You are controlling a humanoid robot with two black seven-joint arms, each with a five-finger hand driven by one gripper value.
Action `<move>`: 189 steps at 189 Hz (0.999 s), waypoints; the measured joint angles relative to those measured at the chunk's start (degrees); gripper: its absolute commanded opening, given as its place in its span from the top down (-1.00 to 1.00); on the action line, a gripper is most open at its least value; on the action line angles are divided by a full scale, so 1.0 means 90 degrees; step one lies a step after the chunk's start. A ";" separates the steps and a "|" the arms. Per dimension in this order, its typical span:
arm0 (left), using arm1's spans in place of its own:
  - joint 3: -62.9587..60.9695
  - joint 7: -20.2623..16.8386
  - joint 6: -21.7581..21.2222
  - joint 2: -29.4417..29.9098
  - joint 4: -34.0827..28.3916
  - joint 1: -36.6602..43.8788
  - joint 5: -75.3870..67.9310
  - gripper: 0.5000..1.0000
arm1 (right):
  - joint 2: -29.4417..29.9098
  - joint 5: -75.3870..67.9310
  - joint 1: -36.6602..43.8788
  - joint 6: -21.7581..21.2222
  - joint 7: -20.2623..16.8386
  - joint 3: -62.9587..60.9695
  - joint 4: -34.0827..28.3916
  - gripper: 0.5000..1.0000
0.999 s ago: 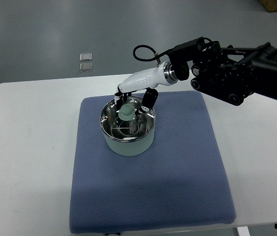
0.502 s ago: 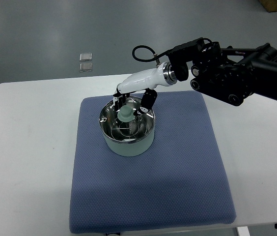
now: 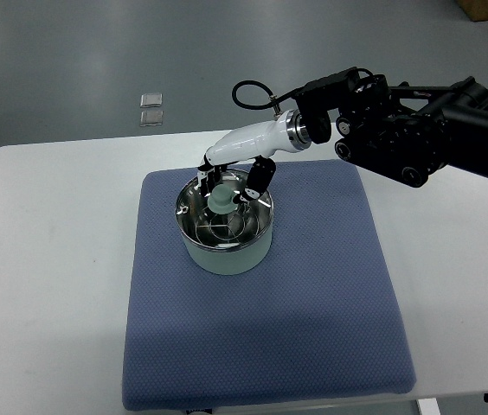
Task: Open lid and place right of pot
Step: 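Close the right hand fingers to grip the lid knob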
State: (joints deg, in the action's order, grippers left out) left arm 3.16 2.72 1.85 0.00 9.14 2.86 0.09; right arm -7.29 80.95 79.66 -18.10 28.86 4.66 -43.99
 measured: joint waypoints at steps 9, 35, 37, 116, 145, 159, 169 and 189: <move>0.0000 0.0000 0.0000 0.0000 0.0000 0.0000 0.0000 -1.00 | 0.0000 0.0000 0.0000 0.0000 0.0005 0.0000 -0.0003 0.39; 0.0000 0.0000 0.0000 0.0000 0.0000 -0.0003 0.0000 -1.00 | 0.0000 0.0000 0.0002 0.0001 0.0052 0.0000 -0.0005 0.54; 0.0000 0.0000 0.0000 0.0000 0.0000 -0.0003 0.0000 -1.00 | 0.0000 0.0000 0.0002 0.0001 0.0054 0.0000 -0.0005 0.54; 0.0010 0.0000 0.0000 0.0000 -0.0001 0.0000 0.0000 -1.00 | 0.0010 0.0001 0.0000 0.0001 0.0118 0.0000 -0.0005 1.00; 0.0010 0.0000 0.0000 0.0000 -0.0008 -0.0005 0.0000 -1.00 | -0.0008 0.0000 0.0000 -0.0003 0.0181 0.0000 -0.0005 1.00; 0.0010 0.0000 0.0000 0.0000 -0.0009 -0.0004 0.0000 -1.00 | -0.0017 -0.0004 0.0001 -0.0008 0.0215 0.0000 -0.0005 1.00; 0.0010 0.0000 0.0000 0.0000 -0.0009 -0.0004 0.0000 -1.00 | -0.0019 -0.0006 0.0001 -0.0018 0.0240 -0.0015 -0.0005 1.00; 0.0010 0.0000 0.0000 0.0000 -0.0010 -0.0004 0.0000 -1.00 | -0.0020 -0.0011 0.0012 -0.0098 0.0265 -0.0211 -0.0006 1.00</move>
State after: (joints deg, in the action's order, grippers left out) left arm 3.26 2.72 1.85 0.00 9.05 2.83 0.09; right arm -7.47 80.84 79.77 -18.99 31.25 2.75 -44.04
